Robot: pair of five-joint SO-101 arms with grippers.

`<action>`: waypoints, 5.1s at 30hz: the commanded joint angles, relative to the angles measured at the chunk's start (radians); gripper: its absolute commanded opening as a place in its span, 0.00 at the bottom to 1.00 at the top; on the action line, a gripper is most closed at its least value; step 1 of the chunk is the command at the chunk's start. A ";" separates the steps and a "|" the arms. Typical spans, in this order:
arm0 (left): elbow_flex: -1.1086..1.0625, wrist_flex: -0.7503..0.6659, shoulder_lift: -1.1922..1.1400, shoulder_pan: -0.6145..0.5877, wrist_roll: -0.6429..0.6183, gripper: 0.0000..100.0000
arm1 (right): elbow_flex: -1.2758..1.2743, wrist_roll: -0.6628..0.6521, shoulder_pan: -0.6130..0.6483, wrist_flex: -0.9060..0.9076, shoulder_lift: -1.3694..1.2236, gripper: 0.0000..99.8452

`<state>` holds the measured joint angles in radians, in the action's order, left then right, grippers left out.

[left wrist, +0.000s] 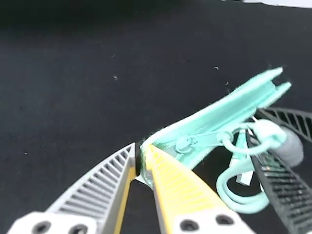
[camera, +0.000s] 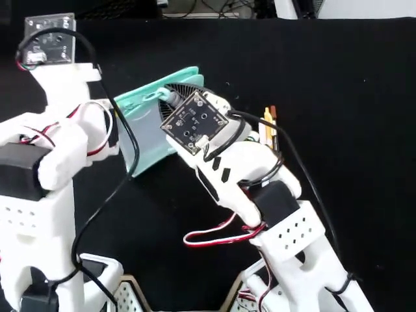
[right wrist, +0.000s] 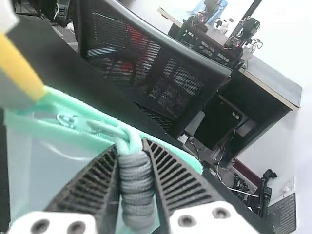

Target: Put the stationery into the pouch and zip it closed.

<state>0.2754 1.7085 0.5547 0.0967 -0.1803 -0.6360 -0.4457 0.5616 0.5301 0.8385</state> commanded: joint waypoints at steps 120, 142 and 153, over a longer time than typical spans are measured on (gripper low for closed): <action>-0.691 -0.428 0.279 -0.120 0.075 0.03 | 0.532 0.173 -0.089 0.853 0.298 0.26; -0.532 -0.351 0.293 -0.203 0.129 0.03 | 0.193 0.328 -0.539 0.611 0.012 0.26; -0.432 -0.276 0.278 -0.248 0.132 0.03 | 0.173 0.328 -0.535 0.612 0.007 0.26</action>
<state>-0.1956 1.4308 0.8324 -0.1734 -0.0545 -0.4641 -0.1266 0.0384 1.1592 0.8477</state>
